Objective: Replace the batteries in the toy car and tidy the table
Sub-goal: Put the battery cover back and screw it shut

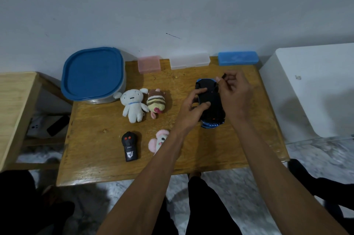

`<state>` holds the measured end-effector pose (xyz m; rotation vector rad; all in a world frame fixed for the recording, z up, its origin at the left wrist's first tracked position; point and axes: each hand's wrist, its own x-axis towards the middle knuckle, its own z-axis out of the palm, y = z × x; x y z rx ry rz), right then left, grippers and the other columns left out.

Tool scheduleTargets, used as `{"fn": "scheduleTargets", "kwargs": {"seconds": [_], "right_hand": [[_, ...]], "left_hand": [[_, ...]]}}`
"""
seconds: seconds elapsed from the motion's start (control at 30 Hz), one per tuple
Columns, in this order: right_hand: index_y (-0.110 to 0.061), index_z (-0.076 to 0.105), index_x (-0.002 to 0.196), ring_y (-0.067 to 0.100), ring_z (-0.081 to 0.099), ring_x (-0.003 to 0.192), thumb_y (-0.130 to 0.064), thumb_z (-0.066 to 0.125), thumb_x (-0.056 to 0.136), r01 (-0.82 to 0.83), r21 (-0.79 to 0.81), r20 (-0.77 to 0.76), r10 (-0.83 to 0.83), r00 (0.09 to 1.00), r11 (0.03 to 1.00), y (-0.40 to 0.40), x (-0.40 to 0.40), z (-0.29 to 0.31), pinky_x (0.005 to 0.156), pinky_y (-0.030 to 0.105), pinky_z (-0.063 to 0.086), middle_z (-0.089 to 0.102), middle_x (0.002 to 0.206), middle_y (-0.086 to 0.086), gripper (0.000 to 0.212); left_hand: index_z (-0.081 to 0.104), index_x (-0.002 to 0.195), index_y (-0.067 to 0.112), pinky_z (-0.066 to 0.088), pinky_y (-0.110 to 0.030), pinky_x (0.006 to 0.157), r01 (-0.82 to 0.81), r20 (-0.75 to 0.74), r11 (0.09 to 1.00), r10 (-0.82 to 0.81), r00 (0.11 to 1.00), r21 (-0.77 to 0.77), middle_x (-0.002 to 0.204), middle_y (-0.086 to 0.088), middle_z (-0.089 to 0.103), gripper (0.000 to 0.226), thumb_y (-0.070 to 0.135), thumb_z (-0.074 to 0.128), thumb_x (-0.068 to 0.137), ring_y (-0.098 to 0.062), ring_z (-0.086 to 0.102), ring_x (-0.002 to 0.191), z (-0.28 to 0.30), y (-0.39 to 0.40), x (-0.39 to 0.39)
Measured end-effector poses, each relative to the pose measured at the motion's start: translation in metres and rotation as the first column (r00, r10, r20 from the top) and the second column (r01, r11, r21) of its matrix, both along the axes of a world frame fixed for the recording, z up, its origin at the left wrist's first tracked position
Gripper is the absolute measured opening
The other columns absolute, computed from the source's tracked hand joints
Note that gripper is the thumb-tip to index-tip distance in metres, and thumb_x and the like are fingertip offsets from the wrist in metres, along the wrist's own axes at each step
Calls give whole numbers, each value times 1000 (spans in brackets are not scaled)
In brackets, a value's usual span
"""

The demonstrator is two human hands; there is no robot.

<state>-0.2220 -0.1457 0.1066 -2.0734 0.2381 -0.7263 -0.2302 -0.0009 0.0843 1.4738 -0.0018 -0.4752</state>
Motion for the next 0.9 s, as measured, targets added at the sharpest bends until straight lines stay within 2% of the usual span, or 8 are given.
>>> {"fn": "scheduleTargets", "kwargs": {"seconds": [0.07,0.2,0.33,0.5,0.6,0.67,0.8,0.9], "right_hand": [[-13,64,108,12,69,84,-23,74,91,54,123,-8,-53,999,991,-1,0,2,73,28,59,68,94,-1,22],[-7,64,107,13,70,80,-19,75,91,115,276,-1,-119,993,954,-10,1,7,67,25,60,67,91,-2,23],[-14,62,104,24,71,80,-15,74,90,126,379,2,-137,991,917,-21,1,10,65,29,60,67,89,2,18],[-17,61,102,24,71,80,-14,74,91,147,440,-6,-161,987,886,-30,-1,8,64,27,60,68,94,14,17],[-22,61,101,29,72,85,-16,74,91,164,432,-22,-172,985,887,-34,-3,6,65,28,60,69,98,15,17],[-21,62,102,27,72,85,-18,74,91,175,408,-31,-178,984,896,-37,-4,4,66,30,61,70,99,12,17],[-18,62,104,27,72,84,-18,74,90,186,408,-41,-185,982,894,-41,-3,2,65,32,61,70,99,12,18],[-19,62,103,26,72,83,-17,73,91,192,405,-46,-190,981,894,-42,-3,2,65,32,61,70,98,12,17]], "left_hand": [[58,134,33,61,-51,87,23,-15,1000,-23,1000,9,131,-9,59,43,9,60,98,-30,64,114,0,2,0],[54,139,47,61,-47,88,83,-18,996,-83,996,-13,141,-8,54,58,11,66,96,-26,61,120,3,8,-1],[48,144,49,58,-43,97,89,24,996,-89,996,-2,144,-8,55,65,8,64,96,-21,60,122,4,7,-2],[40,150,48,51,-44,108,76,64,997,-77,995,25,151,17,43,72,3,58,97,-10,49,134,0,-2,-5],[28,151,56,54,-35,102,60,66,998,-62,996,31,157,8,42,80,4,57,98,-16,51,134,-1,-7,-7],[20,153,56,56,-22,88,62,71,997,-66,995,54,144,-1,58,85,4,58,97,-14,62,119,-3,-10,-7],[38,154,38,54,-18,85,52,6,998,-52,999,-20,136,9,61,74,-3,55,95,-1,63,112,-6,-16,-9],[46,148,43,54,-29,97,27,-41,995,-31,999,-99,146,3,57,72,-3,57,93,-14,59,127,-10,-22,-10]]}}
